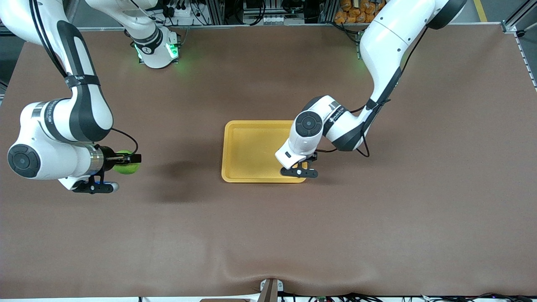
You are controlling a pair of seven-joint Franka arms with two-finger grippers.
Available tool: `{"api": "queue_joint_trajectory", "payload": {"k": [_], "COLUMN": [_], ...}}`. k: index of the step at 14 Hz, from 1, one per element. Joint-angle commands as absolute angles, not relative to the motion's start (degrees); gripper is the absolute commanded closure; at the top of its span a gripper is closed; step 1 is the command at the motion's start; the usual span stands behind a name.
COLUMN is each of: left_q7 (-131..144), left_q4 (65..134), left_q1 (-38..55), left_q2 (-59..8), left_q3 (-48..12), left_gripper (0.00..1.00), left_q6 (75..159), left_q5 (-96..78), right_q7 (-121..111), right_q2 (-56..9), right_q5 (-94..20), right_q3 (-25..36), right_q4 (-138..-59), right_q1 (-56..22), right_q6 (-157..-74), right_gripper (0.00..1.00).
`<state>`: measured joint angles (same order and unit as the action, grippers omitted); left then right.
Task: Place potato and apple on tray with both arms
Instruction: 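Lower the potato into the tray and open the left gripper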
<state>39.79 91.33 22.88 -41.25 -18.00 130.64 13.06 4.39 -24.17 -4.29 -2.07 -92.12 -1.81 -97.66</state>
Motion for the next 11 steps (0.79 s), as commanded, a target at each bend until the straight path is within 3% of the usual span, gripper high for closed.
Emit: {"api": "queue_joint_trajectory", "payload": {"k": [1, 5, 6, 7, 8, 11], "left_q7": [41.57, 41.66, 41.66, 41.66, 41.66, 41.57], "left_q4": [89.47, 89.56, 89.47, 89.47, 89.47, 89.47], "left_q1": [24.87, 26.28, 26.28, 26.28, 26.28, 26.28], "left_q2": [-42.89, -42.98, -42.98, -42.98, -42.98, -42.72], "left_q3": [-16.44, -14.86, -14.85, -14.85, -14.85, -14.85], "left_gripper": [0.87, 0.8, 0.69, 0.44, 0.03, 0.0], "left_q6": [129.9, 129.99, 129.99, 129.99, 129.99, 129.99], "left_q5": [14.59, 14.5, 14.5, 14.5, 14.59, 15.03], "right_q7": [6.41, 6.68, 6.77, 7.38, 9.04, 12.12], "right_q2": [-23.64, -23.64, -23.64, -23.73, -23.82, -23.82], "right_q5": [-4.83, -4.92, -5.27, -5.8, -5.89, -6.15], "right_q3": [-1.93, -1.93, -1.93, -1.93, -1.93, -1.93], "right_q4": [-92.29, -92.29, -92.29, -92.37, -92.37, -92.29], "right_q1": [-2.72, -3.34, -3.69, -3.87, -3.95, -6.06], "right_q6": [-97.73, -97.73, -97.82, -98.26, -98.52, -98.88], "right_gripper": [0.82, 0.82, 0.82, 0.82, 0.82, 0.82]}}
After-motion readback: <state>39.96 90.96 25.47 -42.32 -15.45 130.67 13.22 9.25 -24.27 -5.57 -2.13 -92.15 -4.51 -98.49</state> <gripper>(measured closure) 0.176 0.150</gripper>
